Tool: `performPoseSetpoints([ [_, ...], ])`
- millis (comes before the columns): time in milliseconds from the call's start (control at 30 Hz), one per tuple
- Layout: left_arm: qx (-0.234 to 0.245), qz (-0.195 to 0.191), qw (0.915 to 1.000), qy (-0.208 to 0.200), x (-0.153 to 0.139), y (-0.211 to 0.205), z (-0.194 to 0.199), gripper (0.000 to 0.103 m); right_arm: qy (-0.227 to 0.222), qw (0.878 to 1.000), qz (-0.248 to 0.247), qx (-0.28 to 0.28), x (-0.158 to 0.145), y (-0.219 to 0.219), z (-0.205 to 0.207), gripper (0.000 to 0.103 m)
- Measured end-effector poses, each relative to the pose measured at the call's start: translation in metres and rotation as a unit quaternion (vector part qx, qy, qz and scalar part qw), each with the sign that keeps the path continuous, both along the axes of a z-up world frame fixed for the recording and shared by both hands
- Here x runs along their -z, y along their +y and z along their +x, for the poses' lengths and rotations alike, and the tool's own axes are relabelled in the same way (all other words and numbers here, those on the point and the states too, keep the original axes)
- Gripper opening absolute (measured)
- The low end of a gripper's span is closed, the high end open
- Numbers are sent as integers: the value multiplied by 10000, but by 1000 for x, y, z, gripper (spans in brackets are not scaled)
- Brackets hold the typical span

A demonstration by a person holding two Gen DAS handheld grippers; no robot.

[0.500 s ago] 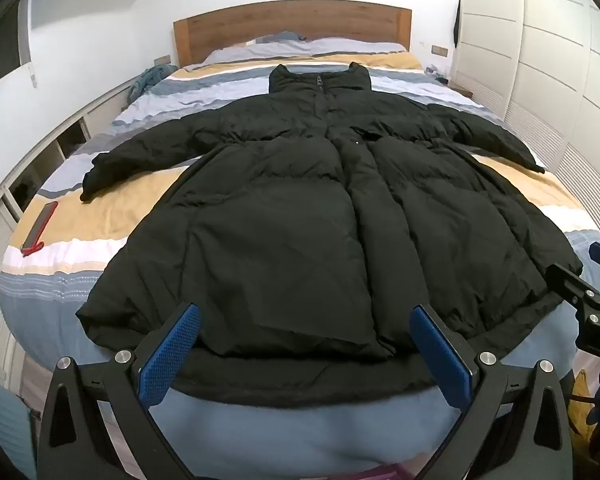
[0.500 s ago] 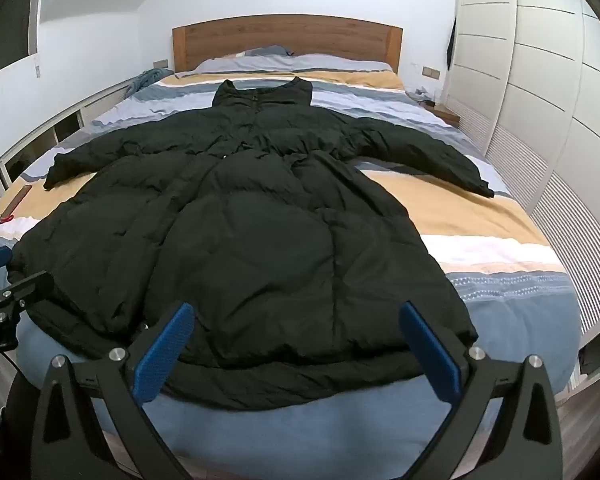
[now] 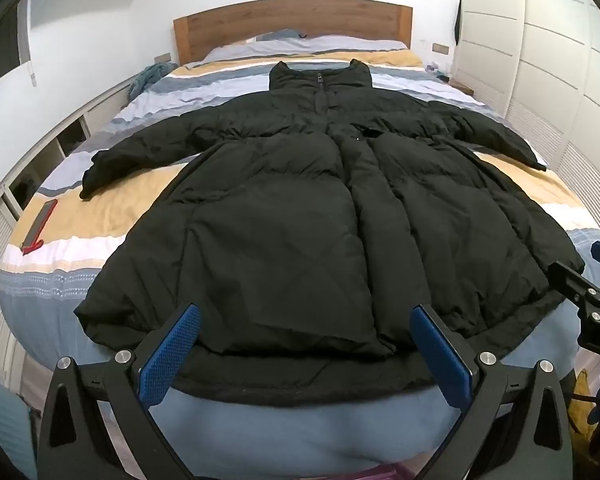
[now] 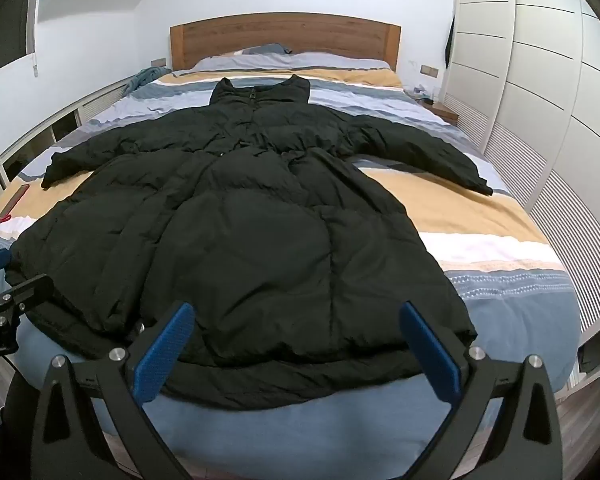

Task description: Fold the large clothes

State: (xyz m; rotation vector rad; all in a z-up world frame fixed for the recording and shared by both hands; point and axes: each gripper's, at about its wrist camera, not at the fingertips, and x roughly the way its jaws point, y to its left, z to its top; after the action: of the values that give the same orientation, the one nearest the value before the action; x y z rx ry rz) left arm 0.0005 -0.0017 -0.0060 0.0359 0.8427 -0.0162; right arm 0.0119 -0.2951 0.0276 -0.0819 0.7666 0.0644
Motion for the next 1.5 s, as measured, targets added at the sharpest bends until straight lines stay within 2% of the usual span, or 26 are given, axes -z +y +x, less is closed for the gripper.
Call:
performPoseSetpoints([
  [833,-12,-1,9999,132,5,-2,1,102,42,9999,-99,72,4,-6,0,103],
  [1500,-101,-250,9994,210,7,2,1,102,82,9998,-179,63,7,-1,2,103],
])
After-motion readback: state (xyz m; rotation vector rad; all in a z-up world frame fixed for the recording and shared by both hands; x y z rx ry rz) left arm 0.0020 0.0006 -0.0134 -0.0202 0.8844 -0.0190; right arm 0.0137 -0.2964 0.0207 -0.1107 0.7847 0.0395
